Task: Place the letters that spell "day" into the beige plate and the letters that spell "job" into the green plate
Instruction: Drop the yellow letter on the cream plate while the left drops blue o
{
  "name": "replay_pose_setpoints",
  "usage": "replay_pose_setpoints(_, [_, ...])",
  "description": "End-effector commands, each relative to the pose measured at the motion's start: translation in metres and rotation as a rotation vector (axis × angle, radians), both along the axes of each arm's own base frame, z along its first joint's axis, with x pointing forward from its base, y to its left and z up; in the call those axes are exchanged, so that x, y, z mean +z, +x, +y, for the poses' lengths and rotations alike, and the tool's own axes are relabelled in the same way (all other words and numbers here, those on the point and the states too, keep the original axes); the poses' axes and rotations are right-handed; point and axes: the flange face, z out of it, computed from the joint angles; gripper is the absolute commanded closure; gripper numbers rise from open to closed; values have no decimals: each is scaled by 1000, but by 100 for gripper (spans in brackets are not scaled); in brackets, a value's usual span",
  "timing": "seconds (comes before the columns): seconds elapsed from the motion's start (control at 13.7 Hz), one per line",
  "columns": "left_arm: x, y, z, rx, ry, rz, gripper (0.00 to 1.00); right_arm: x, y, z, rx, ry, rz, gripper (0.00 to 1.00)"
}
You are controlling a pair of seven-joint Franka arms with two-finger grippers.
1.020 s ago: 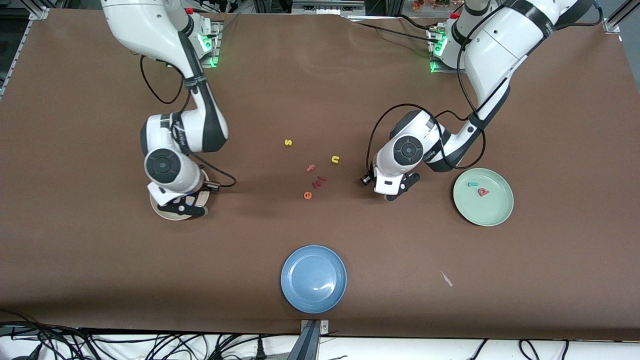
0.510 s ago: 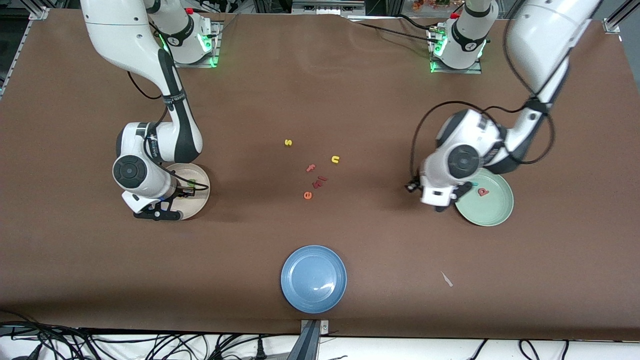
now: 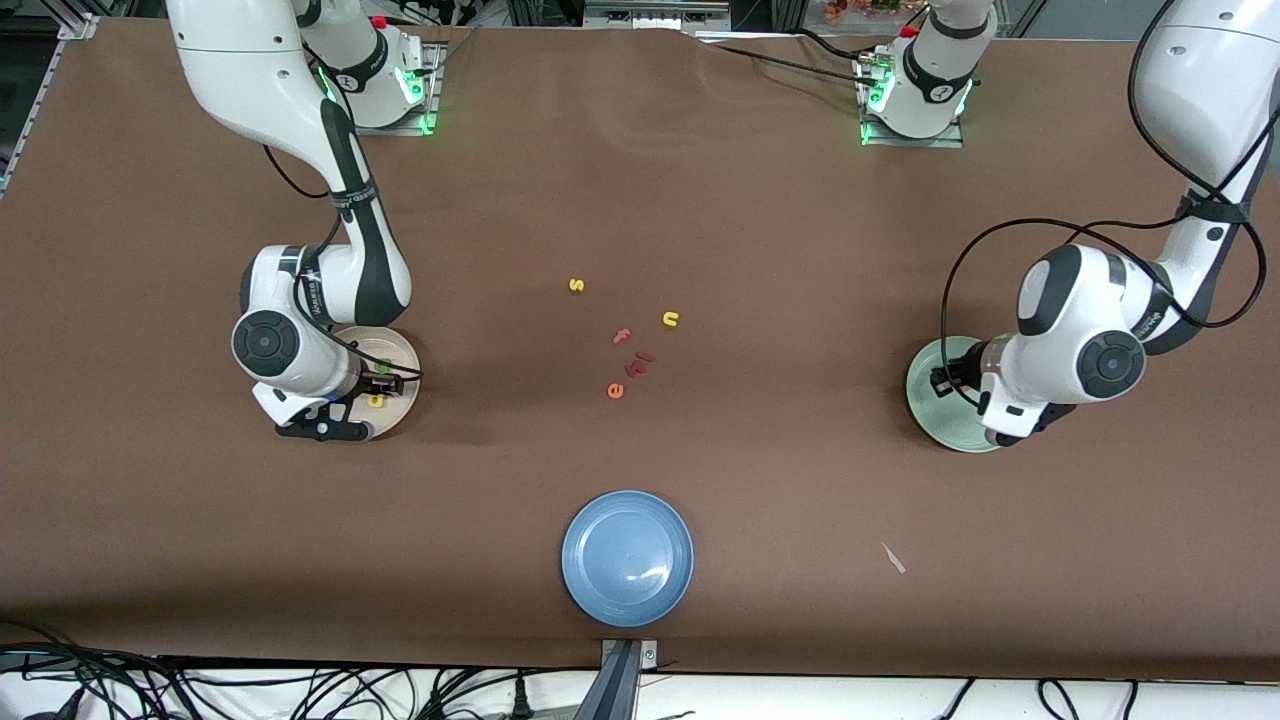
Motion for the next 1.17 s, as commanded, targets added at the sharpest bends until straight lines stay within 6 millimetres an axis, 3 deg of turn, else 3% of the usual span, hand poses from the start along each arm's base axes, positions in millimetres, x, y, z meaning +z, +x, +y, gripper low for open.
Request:
replay_pose_setpoints(0.0, [-25,6,1,-63,19,-28,100,22,4,11,9,31,21,0])
replay_pose_setpoints(0.15, [-37,10,10,-53,18,-33,100,49,9,20,16,48,39,0])
replay_pose_setpoints(0.29, [-37,13,14,-46,20,-36,79,84,14,29,30,66,61,0])
replay_pose_setpoints(0.51, [-20,25,19,-39,25,-72,1,139,15,35,42,83,128,0])
replay_pose_setpoints(0.66, [8,38,17,-50,33,-122,0,181,10,35,52,91,151,0])
replay_pose_setpoints(0.8, [54,51,10,-110,38,-168,1,216,-10,35,61,112,156,0])
replay_pose_setpoints(0.87, [82,57,9,-148,44,-174,0,235,-19,21,72,119,140,0])
replay_pose_setpoints(1.09, [161,69,4,-241,32,-133,0,252,-50,-9,96,79,130,0])
